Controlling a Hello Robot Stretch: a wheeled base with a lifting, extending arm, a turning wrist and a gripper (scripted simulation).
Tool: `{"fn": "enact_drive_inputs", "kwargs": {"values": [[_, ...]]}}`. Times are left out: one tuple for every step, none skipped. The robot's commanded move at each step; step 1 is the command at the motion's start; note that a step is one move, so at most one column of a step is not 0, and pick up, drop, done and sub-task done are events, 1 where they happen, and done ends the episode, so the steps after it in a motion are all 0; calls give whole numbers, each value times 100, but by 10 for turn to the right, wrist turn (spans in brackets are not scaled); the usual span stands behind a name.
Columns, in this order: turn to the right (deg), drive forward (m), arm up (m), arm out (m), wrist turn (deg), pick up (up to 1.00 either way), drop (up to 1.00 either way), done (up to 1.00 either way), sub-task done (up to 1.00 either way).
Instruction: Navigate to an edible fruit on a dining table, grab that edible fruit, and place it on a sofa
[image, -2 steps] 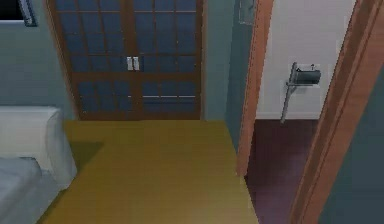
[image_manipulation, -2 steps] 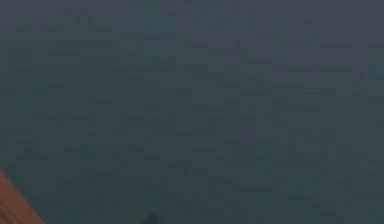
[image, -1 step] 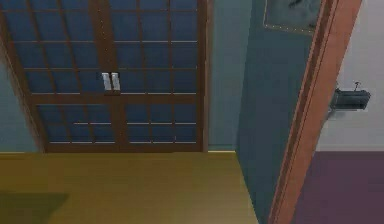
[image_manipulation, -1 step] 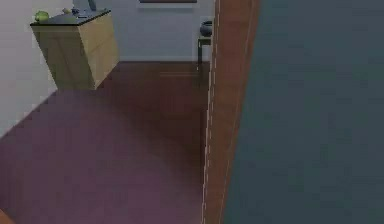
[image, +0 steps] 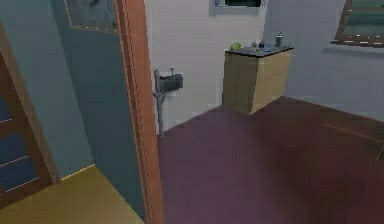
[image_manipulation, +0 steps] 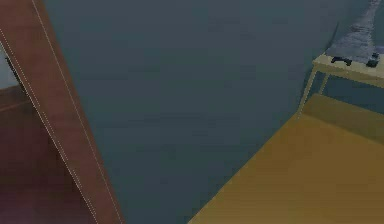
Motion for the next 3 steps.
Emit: {"fn": "enact_drive_inputs", "kwargs": {"values": [[30, 0, 0, 0, 0, 0, 0, 0, 0], [0, 45, 0, 0, 0, 0, 0, 0, 0], [390, 0, 0, 0, 0, 0, 0, 0, 0]]}}
